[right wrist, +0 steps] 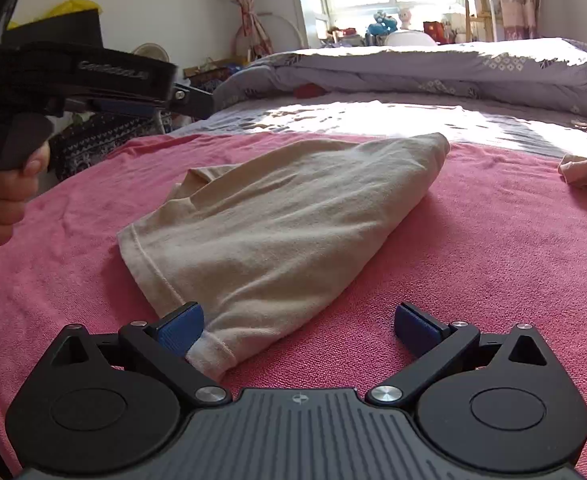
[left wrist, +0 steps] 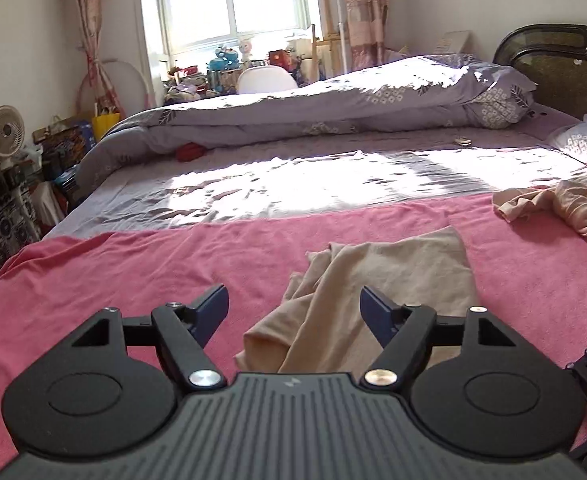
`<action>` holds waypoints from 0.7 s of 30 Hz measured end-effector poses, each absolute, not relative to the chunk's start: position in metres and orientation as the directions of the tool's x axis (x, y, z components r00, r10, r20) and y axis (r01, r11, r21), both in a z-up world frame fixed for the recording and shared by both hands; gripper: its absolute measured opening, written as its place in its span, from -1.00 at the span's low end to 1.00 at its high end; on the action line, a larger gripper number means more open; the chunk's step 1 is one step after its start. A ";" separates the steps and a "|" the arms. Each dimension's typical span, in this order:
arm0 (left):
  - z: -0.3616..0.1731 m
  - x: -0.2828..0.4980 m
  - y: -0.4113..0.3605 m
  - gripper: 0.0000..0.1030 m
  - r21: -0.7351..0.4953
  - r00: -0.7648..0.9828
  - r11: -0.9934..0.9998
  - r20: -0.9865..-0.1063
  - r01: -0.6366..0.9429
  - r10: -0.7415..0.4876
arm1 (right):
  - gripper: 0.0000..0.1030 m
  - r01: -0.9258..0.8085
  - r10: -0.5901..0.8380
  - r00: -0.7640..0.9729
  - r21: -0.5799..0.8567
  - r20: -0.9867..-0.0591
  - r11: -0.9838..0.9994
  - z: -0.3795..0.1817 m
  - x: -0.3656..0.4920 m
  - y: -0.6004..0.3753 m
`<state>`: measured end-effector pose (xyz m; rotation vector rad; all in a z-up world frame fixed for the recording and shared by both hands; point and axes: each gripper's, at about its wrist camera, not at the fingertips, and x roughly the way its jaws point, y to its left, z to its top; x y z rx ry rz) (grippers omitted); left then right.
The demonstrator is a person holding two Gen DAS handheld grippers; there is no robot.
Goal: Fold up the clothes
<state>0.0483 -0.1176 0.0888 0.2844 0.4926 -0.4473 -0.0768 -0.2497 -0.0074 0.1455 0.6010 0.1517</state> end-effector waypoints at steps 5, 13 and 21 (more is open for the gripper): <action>0.047 0.109 -0.177 0.46 0.297 0.812 0.868 -0.554 0.399 -0.184 | 1.00 -0.099 0.190 0.818 0.191 -0.543 0.976 -0.009 -0.075 -0.252; -0.006 0.198 -0.194 0.55 0.452 0.806 0.869 -0.580 0.201 0.116 | 1.00 -0.087 0.215 0.826 0.258 -0.521 0.962 -0.011 -0.076 -0.260; 0.012 0.206 -0.160 0.61 0.292 0.712 0.945 -0.695 0.148 0.103 | 1.00 -0.080 0.231 0.830 0.303 -0.507 0.950 -0.012 -0.075 -0.267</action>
